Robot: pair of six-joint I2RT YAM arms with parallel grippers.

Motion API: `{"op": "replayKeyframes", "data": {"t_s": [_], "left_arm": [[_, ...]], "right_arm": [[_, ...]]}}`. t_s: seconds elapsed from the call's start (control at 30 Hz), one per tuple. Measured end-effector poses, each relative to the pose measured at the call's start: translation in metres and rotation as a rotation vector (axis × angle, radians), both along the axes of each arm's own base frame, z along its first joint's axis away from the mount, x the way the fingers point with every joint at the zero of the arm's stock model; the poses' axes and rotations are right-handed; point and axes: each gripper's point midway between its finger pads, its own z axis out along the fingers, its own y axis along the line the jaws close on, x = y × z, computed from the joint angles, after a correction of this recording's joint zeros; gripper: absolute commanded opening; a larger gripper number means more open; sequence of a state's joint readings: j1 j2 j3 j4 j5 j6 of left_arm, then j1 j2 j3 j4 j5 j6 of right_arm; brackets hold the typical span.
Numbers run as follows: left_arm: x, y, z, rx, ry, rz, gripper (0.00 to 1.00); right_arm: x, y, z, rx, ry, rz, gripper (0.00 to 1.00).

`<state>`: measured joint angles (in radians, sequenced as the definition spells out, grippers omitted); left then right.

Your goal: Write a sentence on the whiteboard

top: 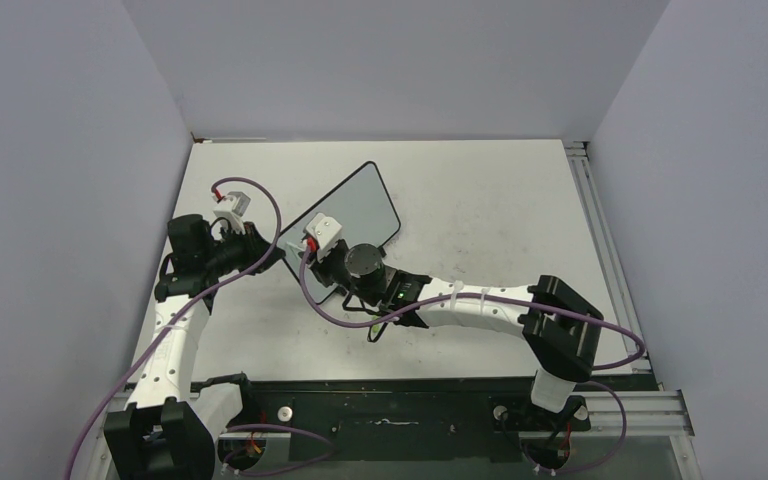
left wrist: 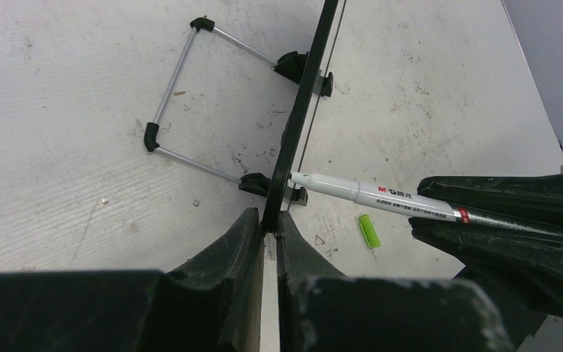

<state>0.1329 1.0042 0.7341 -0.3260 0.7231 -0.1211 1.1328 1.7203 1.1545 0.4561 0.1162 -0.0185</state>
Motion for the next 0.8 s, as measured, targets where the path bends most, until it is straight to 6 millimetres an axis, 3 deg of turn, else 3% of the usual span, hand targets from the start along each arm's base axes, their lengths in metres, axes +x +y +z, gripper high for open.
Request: {"op": "replayKeyframes", "data": {"t_s": [0.8], "left_arm": [[0.0009, 0.0016, -0.0006, 0.005, 0.000, 0.009, 0.00]], "right_arm": [[0.0059, -0.0019, 0.0005, 0.007, -0.007, -0.034, 0.05]]}}
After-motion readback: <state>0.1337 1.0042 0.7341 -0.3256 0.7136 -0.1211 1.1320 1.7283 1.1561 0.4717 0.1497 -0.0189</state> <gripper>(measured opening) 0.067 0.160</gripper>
